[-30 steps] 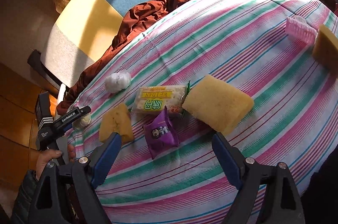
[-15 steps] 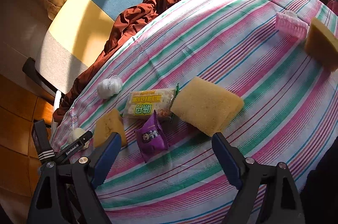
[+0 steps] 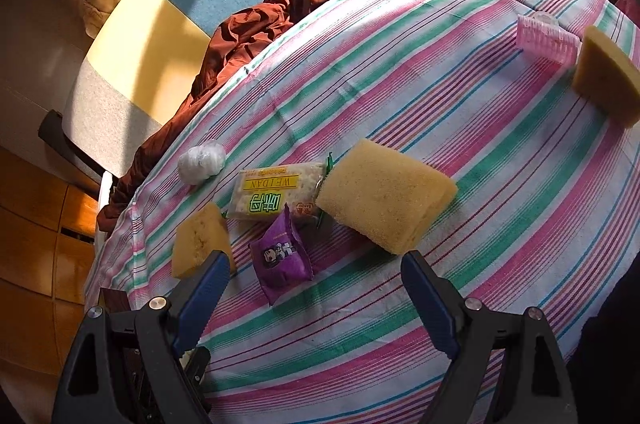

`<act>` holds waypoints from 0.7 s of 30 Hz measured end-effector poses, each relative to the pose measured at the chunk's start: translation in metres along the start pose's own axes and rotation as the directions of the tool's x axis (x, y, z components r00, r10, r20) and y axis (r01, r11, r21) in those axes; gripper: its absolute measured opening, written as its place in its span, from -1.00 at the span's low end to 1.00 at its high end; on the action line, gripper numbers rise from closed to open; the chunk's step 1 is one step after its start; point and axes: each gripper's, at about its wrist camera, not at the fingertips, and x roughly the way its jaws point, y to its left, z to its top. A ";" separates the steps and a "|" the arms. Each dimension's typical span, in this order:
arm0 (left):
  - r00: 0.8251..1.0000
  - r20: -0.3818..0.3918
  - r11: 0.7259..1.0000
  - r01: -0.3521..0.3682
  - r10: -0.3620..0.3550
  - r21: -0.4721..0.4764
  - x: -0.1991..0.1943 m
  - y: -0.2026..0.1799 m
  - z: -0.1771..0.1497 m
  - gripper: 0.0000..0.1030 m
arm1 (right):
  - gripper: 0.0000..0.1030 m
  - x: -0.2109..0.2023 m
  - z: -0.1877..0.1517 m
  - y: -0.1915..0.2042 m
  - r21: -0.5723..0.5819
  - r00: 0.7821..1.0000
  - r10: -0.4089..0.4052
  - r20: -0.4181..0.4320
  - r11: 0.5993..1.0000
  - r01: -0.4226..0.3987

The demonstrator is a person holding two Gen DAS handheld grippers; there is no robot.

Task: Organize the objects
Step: 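Grasp the yellow sponge with the right gripper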

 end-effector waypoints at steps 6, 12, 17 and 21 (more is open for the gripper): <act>0.993 0.113 0.998 0.025 -0.032 0.063 -0.023 -0.008 -0.042 0.44 | 0.73 0.007 -0.006 0.017 -0.087 1.000 0.003 -0.031 0.996 -0.006; 0.985 0.155 0.996 0.067 -0.074 0.051 -0.021 -0.002 -0.043 0.45 | 0.73 0.017 -0.015 0.037 -0.188 0.997 -0.006 -0.080 0.982 -0.009; 0.982 0.165 0.996 0.081 -0.088 0.048 -0.020 0.000 -0.044 0.45 | 0.73 0.017 -0.021 0.050 -0.247 0.997 -0.009 -0.076 0.969 -0.010; 0.981 0.169 0.995 0.090 -0.096 0.044 -0.020 0.001 -0.045 0.45 | 0.73 0.021 -0.030 0.070 -0.343 0.996 -0.025 -0.086 0.939 -0.006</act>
